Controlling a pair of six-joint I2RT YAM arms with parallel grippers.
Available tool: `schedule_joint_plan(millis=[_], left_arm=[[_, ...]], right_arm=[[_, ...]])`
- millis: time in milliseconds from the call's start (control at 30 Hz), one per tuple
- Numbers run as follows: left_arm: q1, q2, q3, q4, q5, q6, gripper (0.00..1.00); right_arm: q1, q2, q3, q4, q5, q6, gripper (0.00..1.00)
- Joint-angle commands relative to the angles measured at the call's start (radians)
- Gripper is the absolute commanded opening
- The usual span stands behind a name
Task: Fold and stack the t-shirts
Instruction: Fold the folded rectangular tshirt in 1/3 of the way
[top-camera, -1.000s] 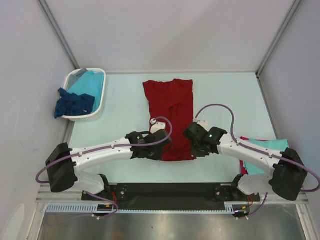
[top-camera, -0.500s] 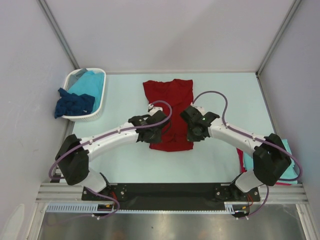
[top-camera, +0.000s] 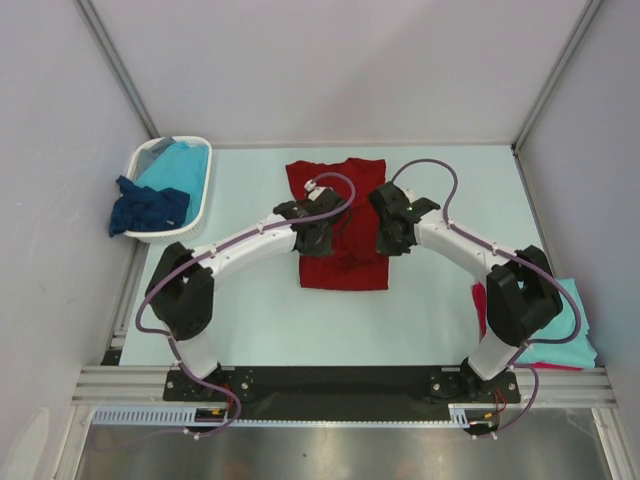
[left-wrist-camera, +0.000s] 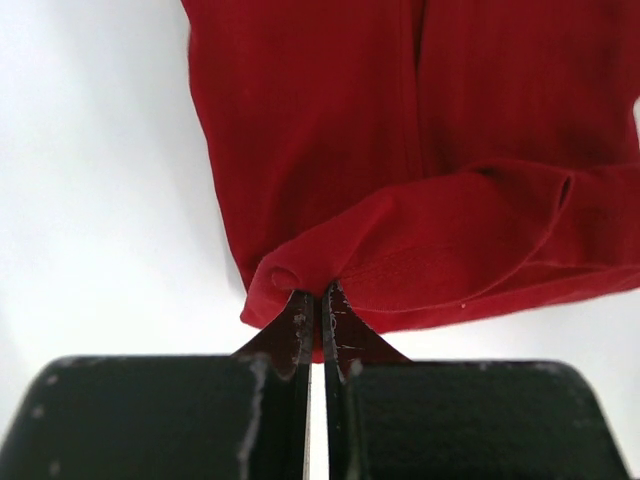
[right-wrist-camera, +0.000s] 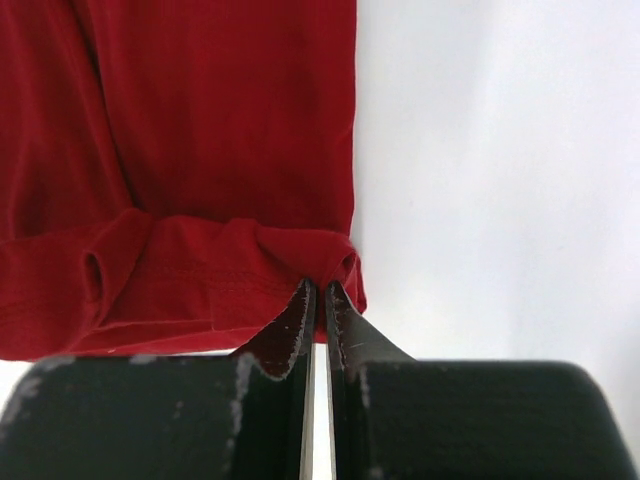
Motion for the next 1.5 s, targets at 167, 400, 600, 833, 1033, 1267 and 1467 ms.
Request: schedule_joint_plan(millis=[167, 400, 600, 833, 1033, 1267, 1467], left_arm=[[0.107, 0.115, 0.159, -0.007, 0.012, 0.052, 0.0], [0.15, 0.213, 0.252, -0.009, 0.027, 0.065, 0.0], [0.193, 0.293, 0.346, -0.015, 0.053, 0.078, 0.0], [0.24, 0.363, 0.455, -0.04, 0.067, 0.092, 0.0], [0.263, 0.431, 0.541, -0.061, 0.082, 0.098, 0.0], [0.277, 0.498, 0.588, -0.063, 0.093, 0.104, 0.0], [0.295, 0.554, 0.685, -0.083, 0.102, 0.113, 0.0]], right_arm=[[-0.077, 0.12, 0.154, 0.027, -0.013, -0.054, 0.0], [-0.114, 0.258, 0.272, 0.038, -0.033, -0.053, 0.0], [-0.119, 0.364, 0.375, 0.025, -0.047, -0.056, 0.0], [-0.123, 0.45, 0.496, 0.001, -0.048, -0.064, 0.0], [-0.137, 0.497, 0.556, -0.011, -0.047, -0.07, 0.0], [-0.152, 0.546, 0.604, -0.016, -0.048, -0.081, 0.0], [-0.175, 0.577, 0.659, -0.034, -0.053, -0.085, 0.0]])
